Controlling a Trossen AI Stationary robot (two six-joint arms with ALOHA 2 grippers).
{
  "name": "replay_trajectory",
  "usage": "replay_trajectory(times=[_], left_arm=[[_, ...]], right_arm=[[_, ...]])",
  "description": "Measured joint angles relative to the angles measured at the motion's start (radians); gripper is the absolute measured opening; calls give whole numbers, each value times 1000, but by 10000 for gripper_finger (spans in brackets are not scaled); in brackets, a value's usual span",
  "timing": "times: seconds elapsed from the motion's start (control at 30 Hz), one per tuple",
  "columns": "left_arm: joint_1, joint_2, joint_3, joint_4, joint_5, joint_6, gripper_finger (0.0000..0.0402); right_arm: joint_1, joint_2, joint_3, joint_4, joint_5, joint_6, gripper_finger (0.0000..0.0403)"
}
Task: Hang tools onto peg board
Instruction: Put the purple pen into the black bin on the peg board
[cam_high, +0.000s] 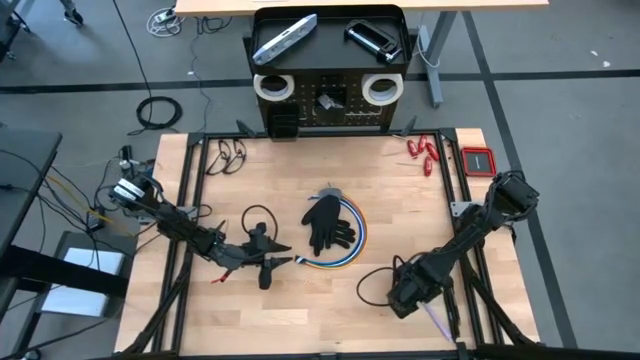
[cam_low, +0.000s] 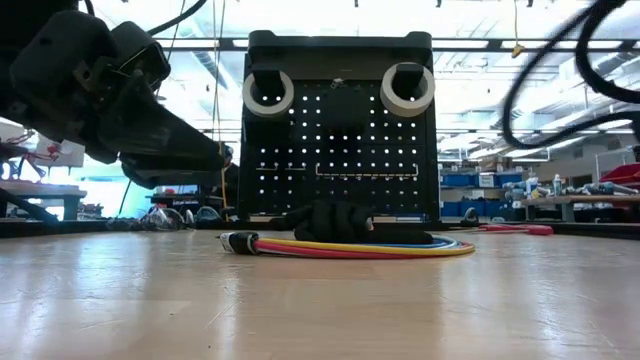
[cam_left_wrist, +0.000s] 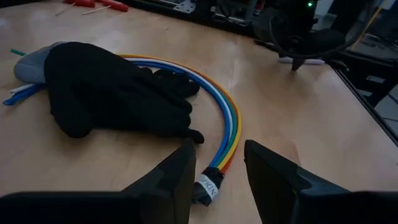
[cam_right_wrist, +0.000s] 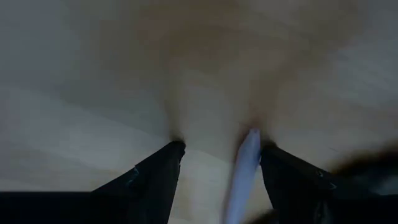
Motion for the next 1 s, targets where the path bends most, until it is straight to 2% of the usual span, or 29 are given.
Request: replay_trajectory(times=[0.17,0.47,0.73,0.87,1.0], left_arm=[[0,0,-5,-9,0,12,145],[1,0,-5,-4,0,21,145],[1,0,-4,1,0,23,145],[1,-26,-5,-46,0,17,145],[3,-122,-5,-194,0,-9,145]], right_arm=[[-14,0,2,54,42,-66,228],[34,1,3,9,-71,-87,229],[67,8,3,9,-35,-49,225],[67,14,4,32,3,-49,189],[65,21,6,53,12,-49,132]])
